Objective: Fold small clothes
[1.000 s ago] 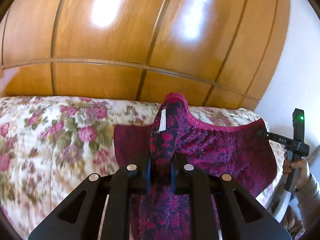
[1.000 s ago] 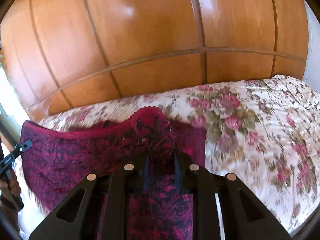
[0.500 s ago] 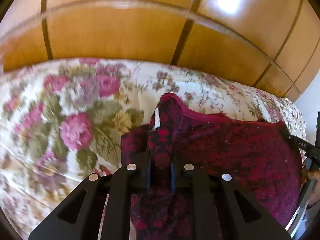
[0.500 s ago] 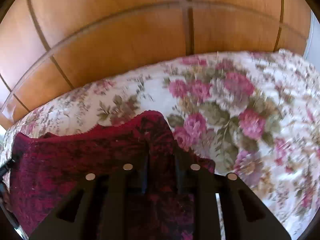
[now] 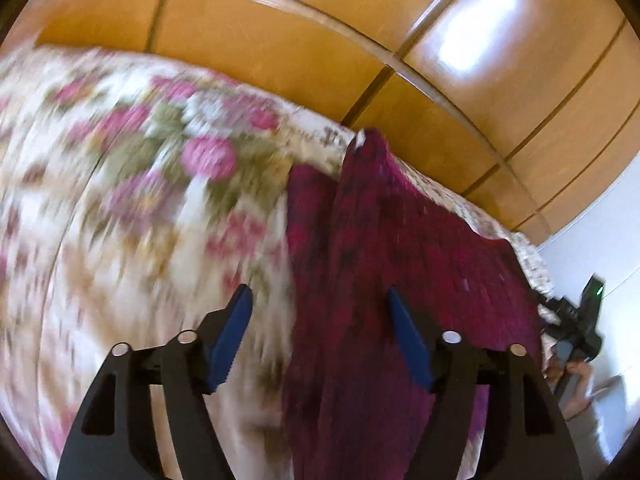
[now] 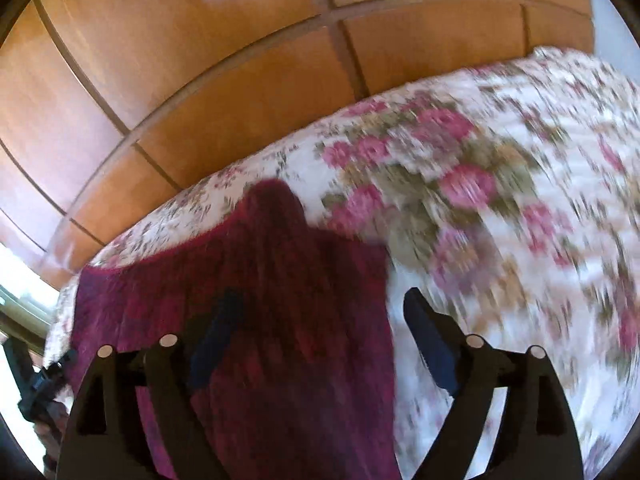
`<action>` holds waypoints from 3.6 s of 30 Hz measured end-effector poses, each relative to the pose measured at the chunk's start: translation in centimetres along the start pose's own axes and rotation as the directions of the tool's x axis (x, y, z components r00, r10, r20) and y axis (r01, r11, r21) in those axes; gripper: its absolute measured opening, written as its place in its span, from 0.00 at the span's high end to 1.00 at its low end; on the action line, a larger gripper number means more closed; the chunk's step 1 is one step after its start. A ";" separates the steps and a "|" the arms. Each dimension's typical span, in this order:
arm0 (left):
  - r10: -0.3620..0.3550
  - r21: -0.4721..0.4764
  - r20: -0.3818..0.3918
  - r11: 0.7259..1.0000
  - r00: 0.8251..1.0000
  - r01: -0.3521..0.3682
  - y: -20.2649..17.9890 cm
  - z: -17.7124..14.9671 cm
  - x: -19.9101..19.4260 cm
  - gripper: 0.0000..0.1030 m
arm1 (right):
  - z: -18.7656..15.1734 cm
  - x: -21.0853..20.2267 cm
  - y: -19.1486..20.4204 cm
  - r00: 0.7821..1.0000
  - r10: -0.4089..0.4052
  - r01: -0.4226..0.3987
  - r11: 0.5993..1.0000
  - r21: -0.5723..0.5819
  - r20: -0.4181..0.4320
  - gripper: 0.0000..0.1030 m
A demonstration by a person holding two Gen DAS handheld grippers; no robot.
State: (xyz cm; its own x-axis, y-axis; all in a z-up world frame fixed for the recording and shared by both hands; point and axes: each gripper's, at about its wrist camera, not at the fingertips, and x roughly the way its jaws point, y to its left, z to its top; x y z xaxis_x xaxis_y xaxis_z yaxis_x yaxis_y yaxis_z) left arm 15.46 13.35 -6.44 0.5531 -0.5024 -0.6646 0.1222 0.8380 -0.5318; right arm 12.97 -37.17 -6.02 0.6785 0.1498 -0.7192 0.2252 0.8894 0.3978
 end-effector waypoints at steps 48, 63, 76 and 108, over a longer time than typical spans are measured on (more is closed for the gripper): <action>-0.100 -0.052 0.005 0.994 0.995 0.100 -0.7 -2.3 -4.8 0.56 | -5.1 -5.9 1.3 1.000 0.002 -0.003 0.999 -0.032 -0.023 0.37; 0.062 0.034 0.024 0.997 0.998 -0.062 -2.6 1.0 0.2 0.88 | -1.2 -2.4 5.5 0.993 -0.092 0.104 0.980 -0.169 0.078 0.82; 0.148 0.039 0.069 0.988 0.987 -0.150 -3.0 -0.4 -0.6 0.68 | -3.0 0.0 4.5 0.980 -0.192 0.198 0.965 -0.170 0.052 0.67; 0.271 0.242 0.192 0.918 0.943 -0.313 -8.8 -3.9 -3.4 0.46 | -9.1 1.2 13.7 0.991 -0.114 0.132 0.919 -0.371 0.070 0.13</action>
State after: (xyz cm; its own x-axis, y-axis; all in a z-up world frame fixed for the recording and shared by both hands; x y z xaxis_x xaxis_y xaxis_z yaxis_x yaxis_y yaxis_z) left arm 9.24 6.90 -1.57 0.7127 -0.2058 -0.6706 0.1386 0.9785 -0.1530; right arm 10.54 -20.88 -6.58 0.6955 0.0166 -0.7184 0.0372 0.9976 0.0591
